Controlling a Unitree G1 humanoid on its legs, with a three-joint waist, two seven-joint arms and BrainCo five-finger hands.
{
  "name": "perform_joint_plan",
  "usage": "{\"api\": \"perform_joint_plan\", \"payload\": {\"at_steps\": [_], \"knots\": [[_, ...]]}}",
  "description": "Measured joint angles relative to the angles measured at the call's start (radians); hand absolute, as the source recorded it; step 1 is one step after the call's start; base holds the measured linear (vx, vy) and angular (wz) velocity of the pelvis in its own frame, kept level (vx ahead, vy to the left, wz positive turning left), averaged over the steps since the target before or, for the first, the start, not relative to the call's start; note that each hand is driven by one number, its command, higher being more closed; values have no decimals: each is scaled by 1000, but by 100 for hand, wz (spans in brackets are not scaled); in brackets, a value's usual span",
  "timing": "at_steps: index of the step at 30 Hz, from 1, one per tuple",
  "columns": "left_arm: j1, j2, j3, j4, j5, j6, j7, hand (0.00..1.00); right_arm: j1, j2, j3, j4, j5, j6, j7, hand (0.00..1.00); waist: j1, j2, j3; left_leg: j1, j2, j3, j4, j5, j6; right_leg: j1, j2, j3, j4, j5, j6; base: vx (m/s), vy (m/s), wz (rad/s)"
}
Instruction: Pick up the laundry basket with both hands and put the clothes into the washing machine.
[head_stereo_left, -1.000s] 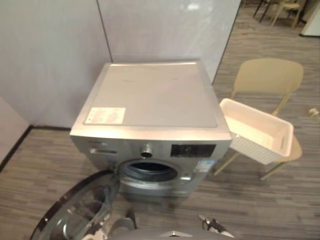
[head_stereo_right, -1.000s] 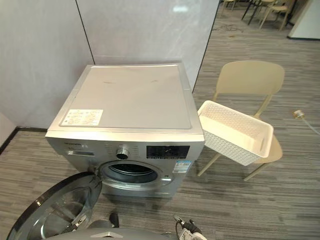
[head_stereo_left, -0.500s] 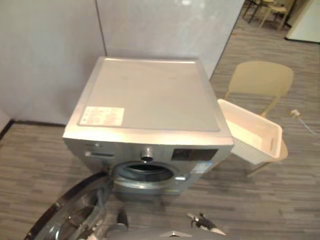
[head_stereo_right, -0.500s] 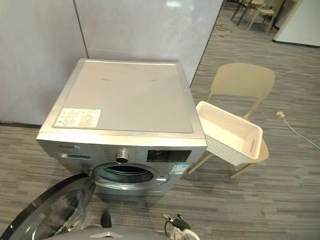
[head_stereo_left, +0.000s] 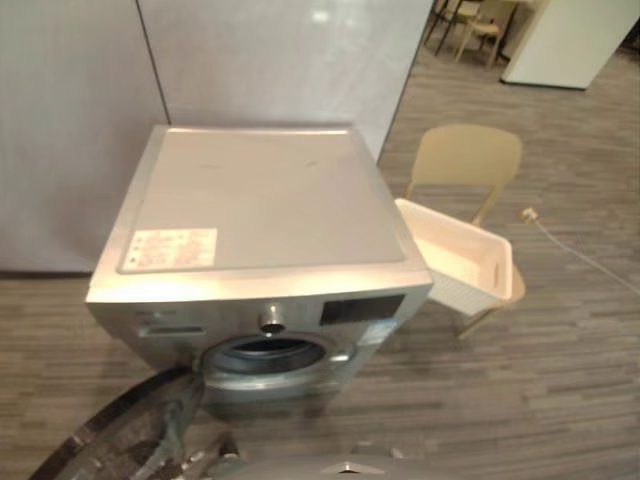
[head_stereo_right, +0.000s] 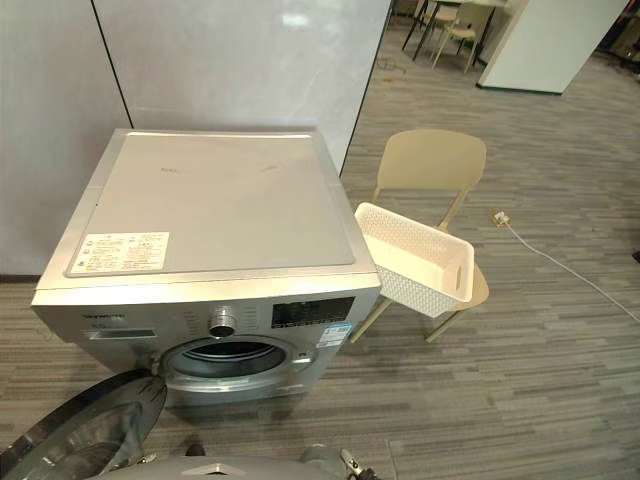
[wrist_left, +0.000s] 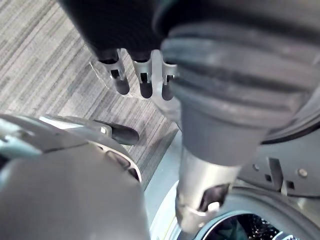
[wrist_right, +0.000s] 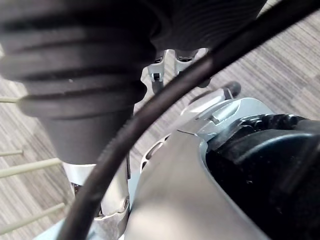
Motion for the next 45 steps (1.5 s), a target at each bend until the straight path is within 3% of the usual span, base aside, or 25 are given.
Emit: {"api": "perform_joint_plan", "payload": {"at_steps": [1,2,7,8,10,13,15,16,18,19,20,23,25,29,31,34,36,37,38,41,44,45], "knots": [[-4,1,16,-2,0,0,-1,0,-6,1,2,8,1,3,0,0,10,-12,-13,-12,8,10,0,10,-17,13,11,-15,-77,-46,22,19,-336,-31],[-5,-13,48,-2,0,1,2,0,-33,-13,3,16,2,1,0,0,12,7,-15,-18,49,12,4,9,-40,21,58,-21,-114,-37,-4,25,-279,-31],[8,-58,82,-15,-66,-1,3,0,-49,-53,72,-11,12,-11,-2,0,23,70,-13,-19,192,-3,50,59,-94,86,215,-40,-210,-5,-64,35,-228,-13],[7,-59,81,-22,-70,-1,3,0,-52,-52,73,-11,12,-12,-2,0,23,66,-8,-29,198,-5,73,59,-94,90,218,-41,-214,-4,-68,8,-152,13],[6,-61,49,-80,-88,-15,3,0,-70,-47,92,-13,12,-24,-2,0,28,68,13,-143,247,-11,282,46,-61,122,244,-70,-260,19,-94,-12,-208,19],[-13,-66,12,-80,-88,-26,6,0,-73,-62,85,-14,9,-28,-4,0,28,90,16,-192,269,72,320,66,-4,131,257,-125,-287,26,-107,-25,-101,49],[-36,-81,1,-79,-88,-25,6,0,-81,-83,44,-7,7,-28,-5,0,36,113,38,-226,240,75,428,-31,-5,131,249,-146,-296,31,-114,-45,28,38],[-34,-101,-5,-78,-85,-26,5,0,-85,-110,26,-5,-1,-24,-6,0,37,138,48,-221,147,31,455,-119,-10,127,223,-142,-298,34,-110,-17,74,22],[-24,-107,-6,-76,-82,-26,4,0,-84,-115,23,-5,-1,-21,-4,0,42,145,45,-195,47,-18,413,-182,-10,117,200,-132,-304,41,-100,5,132,0],[-19,-105,-7,-68,-72,-23,-3,0,-84,-108,14,-4,-2,-20,-3,0,51,146,46,-147,1,-49,320,-200,12,111,201,-118,-305,51,-92,26,123,-13],[-20,-96,-1,-60,-55,-18,-8,0,-88,-77,1,-4,-2,-19,-2,0,50,132,49,-122,-24,-46,258,-164,45,115,195,-116,-322,62,-88,23,73,-13],[-18,-74,9,-60,-39,-15,-21,0,-90,-34,2,-11,-2,-18,-1,0,52,85,40,-90,-52,-20,173,-132,66,115,178,-96,-356,84,-80,42,60,-14],[-24,-73,30,-62,-3,-11,-22,0,-70,-20,14,-48,0,-19,-2,0,46,71,33,-78,-62,-15,157,-130,68,116,168,-94,-358,84,-79,55,81,-9],[-35,-66,36,-68,39,-10,-22,0,-86,-10,35,-84,0,-24,9,0,45,59,28,-51,-49,79,116,-132,67,30,173,-16,-273,85,-79,18,65,-67],[-50,-49,-14,-68,56,-11,-20,0,-100,-16,70,-82,-1,-24,10,0,37,53,33,-51,-34,137,119,-138,62,-27,183,13,-223,101,-57,-27,26,-90],[-100,-58,-85,-71,44,-13,-17,0,-96,-18,68,-75,-1,-23,8,0,1,63,47,-51,-20,152,140,-144,67,-29,187,-36,-224,132,-86,-23,11,-26],[-134,-71,-123,-81,28,-24,-16,0,-95,-23,65,-57,-1,-24,8,0,-6,80,56,-51,-8,187,156,-150,76,-38,167,-57,-212,120,-114,-35,-14,-34],[-139,-77,-132,-85,21,-26,-16,0,-97,-24,53,-51,-1,-23,8,0,-6,81,57,-51,-5,200,158,-149,79,-48,153,-77,-174,83,-140,-75,-55,-29],[-139,-80,-156,-99,12,-26,-16,0,-97,-25,23,-43,-2,-23,8,0,-3,82,57,-48,-4,216,161,-150,80,-72,96,-143,-55,37,-146,-68,-49,-21],[-128,-68,-196,-100,12,-31,-14,0,-85,-26,-35,-40,-4,-22,7,0,1,94,54,-51,40,223,183,-141,57,-78,-38,-192,84,4,-136,-60,-141,-17],[-102,-54,-199,-96,3,-31,-13,0,-79,-25,-49,-34,-5,-19,8,0,3,80,34,-98,96,222,216,-121,6,-100,-71,-86,71,36,-108,-96,-437,-20],[-89,-29,-198,-96,0,-30,-13,0,-77,-18,-49,-16,-5,-10,9,0,5,51,19,-119,111,218,233,-110,-32,-98,-71,-29,16,112,-47,-69,-433,-19]]}}
